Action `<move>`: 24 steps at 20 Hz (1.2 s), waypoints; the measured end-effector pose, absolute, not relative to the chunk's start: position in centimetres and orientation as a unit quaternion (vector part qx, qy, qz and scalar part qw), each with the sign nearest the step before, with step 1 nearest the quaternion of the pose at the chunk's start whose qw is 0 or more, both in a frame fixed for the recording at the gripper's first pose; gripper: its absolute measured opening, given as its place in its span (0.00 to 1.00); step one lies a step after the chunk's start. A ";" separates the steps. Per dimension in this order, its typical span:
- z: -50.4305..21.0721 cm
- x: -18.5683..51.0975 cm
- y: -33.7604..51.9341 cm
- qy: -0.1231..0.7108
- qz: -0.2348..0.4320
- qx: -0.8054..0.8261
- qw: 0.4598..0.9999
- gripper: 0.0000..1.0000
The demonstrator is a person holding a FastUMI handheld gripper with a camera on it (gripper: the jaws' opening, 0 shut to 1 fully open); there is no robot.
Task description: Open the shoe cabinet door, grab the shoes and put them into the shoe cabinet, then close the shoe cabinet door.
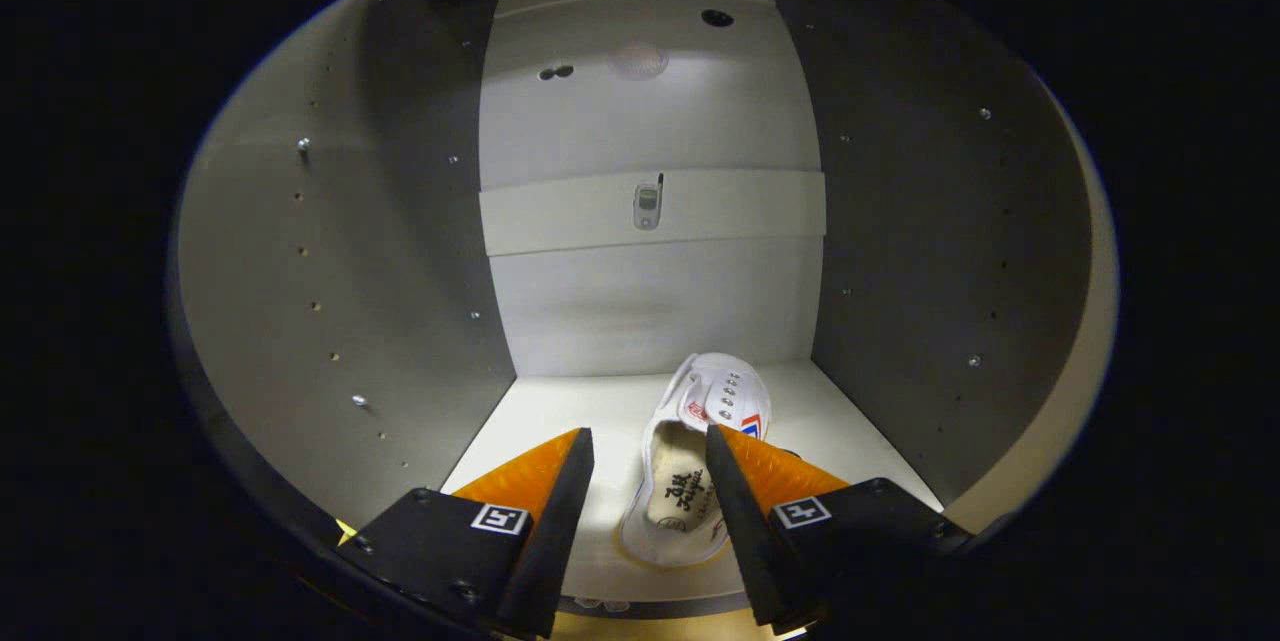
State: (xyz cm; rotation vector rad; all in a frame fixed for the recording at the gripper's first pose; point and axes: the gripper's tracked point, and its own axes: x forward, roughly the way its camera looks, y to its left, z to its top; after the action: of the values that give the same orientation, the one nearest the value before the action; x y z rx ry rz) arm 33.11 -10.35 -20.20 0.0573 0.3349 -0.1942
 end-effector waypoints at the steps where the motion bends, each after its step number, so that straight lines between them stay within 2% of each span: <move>1: -19.3 32.3 -9.9 0.160 -0.096 0.031 0.982 0.73; 3: -17.0 30.2 -8.6 0.139 -0.092 0.032 0.986 0.79; 4: -15.4 28.8 -8.1 0.126 -0.089 0.030 0.988 0.90; 6: -12.9 25.2 -6.5 0.103 -0.085 0.029 0.991 0.99; 17: -1.7 2.2 -2.0 0.031 -0.065 0.076 0.994 0.98; 24: 3.2 -10.2 -8.4 -0.014 -0.072 0.046 0.996 0.98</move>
State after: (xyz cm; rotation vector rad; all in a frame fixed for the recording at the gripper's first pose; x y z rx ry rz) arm -10.17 -8.42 3.19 0.0929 -0.0277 -0.1432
